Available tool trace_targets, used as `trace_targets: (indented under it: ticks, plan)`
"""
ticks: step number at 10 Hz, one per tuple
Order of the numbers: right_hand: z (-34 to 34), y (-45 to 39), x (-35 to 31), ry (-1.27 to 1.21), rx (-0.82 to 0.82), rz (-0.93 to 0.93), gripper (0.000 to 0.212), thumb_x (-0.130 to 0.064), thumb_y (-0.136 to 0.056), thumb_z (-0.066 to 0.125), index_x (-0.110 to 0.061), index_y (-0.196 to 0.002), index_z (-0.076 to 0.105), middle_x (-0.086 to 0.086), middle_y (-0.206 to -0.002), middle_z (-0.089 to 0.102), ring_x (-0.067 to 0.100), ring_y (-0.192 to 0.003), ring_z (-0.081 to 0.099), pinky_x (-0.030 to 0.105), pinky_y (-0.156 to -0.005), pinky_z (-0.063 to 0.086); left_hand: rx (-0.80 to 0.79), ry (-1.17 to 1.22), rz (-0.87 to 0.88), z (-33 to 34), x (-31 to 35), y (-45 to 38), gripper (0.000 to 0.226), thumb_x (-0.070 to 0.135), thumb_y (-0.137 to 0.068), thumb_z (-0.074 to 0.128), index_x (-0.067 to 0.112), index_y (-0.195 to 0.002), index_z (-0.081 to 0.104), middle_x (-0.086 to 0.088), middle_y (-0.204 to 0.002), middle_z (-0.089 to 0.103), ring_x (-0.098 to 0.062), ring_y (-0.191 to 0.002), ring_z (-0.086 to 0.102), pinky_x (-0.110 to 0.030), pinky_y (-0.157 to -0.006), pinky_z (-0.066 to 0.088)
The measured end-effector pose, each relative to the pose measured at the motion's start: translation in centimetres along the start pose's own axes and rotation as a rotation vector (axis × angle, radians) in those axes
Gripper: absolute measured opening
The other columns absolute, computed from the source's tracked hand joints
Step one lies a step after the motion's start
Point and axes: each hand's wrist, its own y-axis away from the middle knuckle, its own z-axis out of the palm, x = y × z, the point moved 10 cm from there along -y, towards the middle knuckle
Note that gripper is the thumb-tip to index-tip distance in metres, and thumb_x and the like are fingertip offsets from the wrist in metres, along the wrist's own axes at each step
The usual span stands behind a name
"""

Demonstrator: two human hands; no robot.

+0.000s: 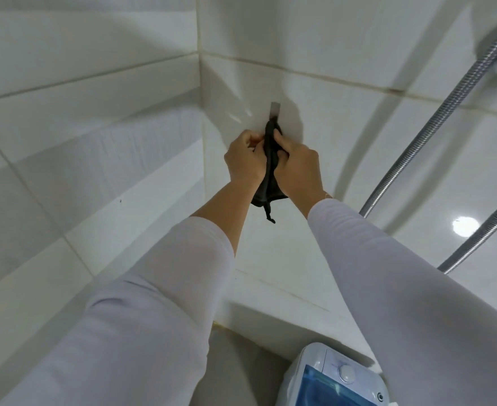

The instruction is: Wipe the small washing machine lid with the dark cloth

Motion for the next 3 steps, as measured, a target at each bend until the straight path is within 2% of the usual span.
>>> trace_targets:
  ticks: [1, 2, 3]
  plan:
    - [0.2, 1.1, 0.3, -0.030, -0.067, 0.009, 0.052, -0.004, -0.094, 0.035, -0.025, -0.140, 0.046, 0.002, -0.093, 0.062, 0.007, -0.064, 0.050, 0.004, -0.060, 0.039, -0.030, 0.017, -0.006, 0.0, -0.4, 1.1, 0.016, 0.017, -0.092, 0.056, 0.018, -0.104, 0.067, 0.010, -0.094, 0.065, -0.005, -0.086, 0.058, 0.008, -0.064, 0.036]
    - [0.1, 2.3, 0.5, -0.087, -0.145, 0.005, 0.053, -0.006, -0.093, 0.038, -0.026, -0.142, 0.043, 0.001, -0.098, 0.060, 0.013, -0.074, 0.056, 0.007, -0.066, 0.042, -0.069, 0.002, -0.008, -0.1, -0.9, 2.3, 0.030, 0.009, -0.093, 0.051, 0.024, -0.116, 0.063, 0.008, -0.111, 0.067, -0.004, -0.095, 0.058, 0.000, -0.073, 0.039]
    - [0.7, 5.5, 1.7, 0.114, -0.200, -0.029, 0.056, -0.002, -0.091, 0.043, -0.023, -0.143, 0.041, 0.008, -0.135, 0.052, 0.025, -0.120, 0.052, 0.027, -0.099, 0.043, 0.001, -0.098, 0.006, -1.7, -2.7, 4.9, 0.044, 0.002, -0.089, 0.048, 0.021, -0.128, 0.054, 0.002, -0.125, 0.062, -0.010, -0.110, 0.058, -0.013, -0.089, 0.038]
